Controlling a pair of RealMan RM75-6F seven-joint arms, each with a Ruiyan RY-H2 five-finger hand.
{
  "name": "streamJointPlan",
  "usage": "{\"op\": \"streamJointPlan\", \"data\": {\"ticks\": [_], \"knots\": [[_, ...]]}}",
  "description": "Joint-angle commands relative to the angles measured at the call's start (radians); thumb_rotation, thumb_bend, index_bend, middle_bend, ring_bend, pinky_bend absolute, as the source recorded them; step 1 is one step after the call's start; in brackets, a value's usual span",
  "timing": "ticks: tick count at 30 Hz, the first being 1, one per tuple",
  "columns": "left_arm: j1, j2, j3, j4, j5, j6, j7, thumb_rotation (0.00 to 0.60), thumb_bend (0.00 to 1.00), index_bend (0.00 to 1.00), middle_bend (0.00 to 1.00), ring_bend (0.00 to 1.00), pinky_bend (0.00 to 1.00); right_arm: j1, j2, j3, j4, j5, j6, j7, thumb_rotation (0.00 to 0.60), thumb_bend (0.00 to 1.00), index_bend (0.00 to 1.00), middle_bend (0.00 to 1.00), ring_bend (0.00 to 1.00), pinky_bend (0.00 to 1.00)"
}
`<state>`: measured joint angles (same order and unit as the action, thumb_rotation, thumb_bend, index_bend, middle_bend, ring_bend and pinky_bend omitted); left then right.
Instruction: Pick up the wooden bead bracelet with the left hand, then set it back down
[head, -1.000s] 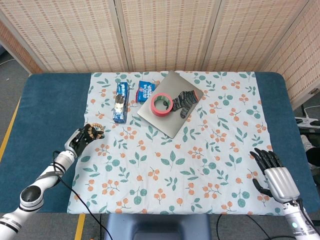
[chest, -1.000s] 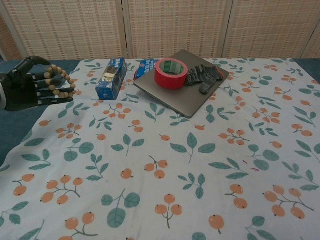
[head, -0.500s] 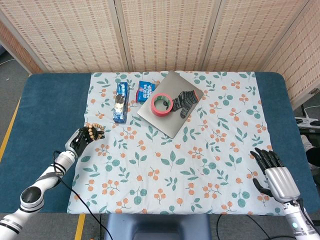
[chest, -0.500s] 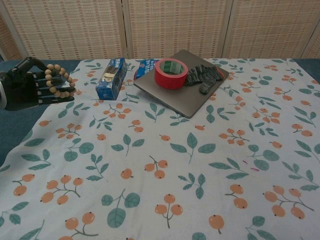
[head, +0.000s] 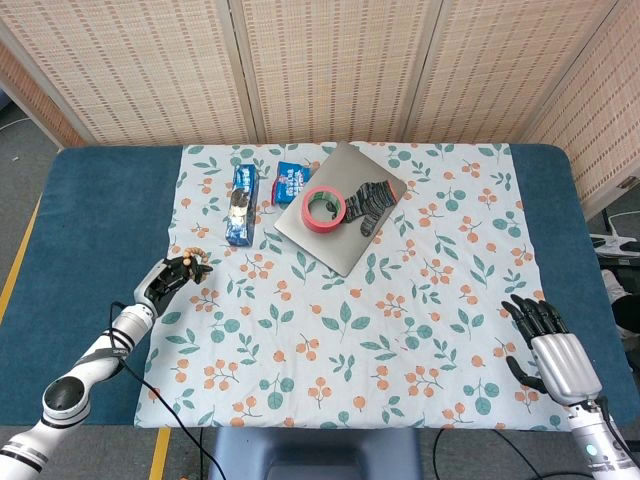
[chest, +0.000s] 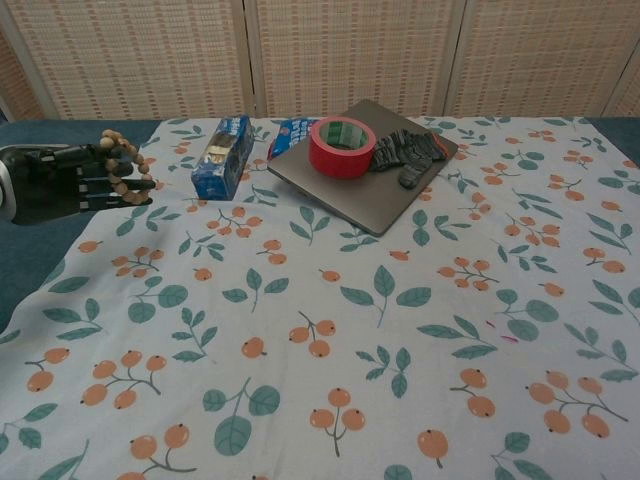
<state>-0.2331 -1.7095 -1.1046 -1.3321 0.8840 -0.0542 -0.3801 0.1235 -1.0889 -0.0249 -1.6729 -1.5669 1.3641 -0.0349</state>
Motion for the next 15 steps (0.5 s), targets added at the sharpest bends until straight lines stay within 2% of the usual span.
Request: {"op": "streamJointPlan", "data": {"ticks": [1, 9, 12, 15], "knots": [[0.001, -0.004, -0.004, 0.003, -0.004, -0.002, 0.002, 0.6, 1.0, 0.63, 0.68, 0.31, 0.18, 0.0, 0.0, 0.0, 0.0, -0.001, 0.0, 0.001, 0.6, 0.31, 0.0, 0.0, 0.0, 0.0], [0.005, -0.006, -0.002, 0.003, 0.006, 0.006, 0.026, 0.6, 1.0, 0.63, 0.67, 0.31, 0.18, 0.0, 0.002, -0.001, -0.001, -0.001, -0.001, 0.004, 0.6, 0.31, 0.0, 0.0, 0.0, 0.0], [0.028, -0.029, 0.011, -0.018, 0.138, 0.12, 0.146, 0.6, 1.0, 0.61, 0.67, 0.31, 0.18, 0.001, 0.0, -0.003, -0.001, -0.004, -0.003, 0.0, 0.6, 0.31, 0.0, 0.0, 0.0, 0.0], [0.059, -0.045, 0.031, -0.04, 0.262, 0.2, 0.203, 0.6, 1.0, 0.61, 0.67, 0.31, 0.18, 0.0, 0.0, -0.003, -0.001, -0.003, -0.002, 0.0, 0.6, 0.31, 0.0, 0.0, 0.0, 0.0]]}}
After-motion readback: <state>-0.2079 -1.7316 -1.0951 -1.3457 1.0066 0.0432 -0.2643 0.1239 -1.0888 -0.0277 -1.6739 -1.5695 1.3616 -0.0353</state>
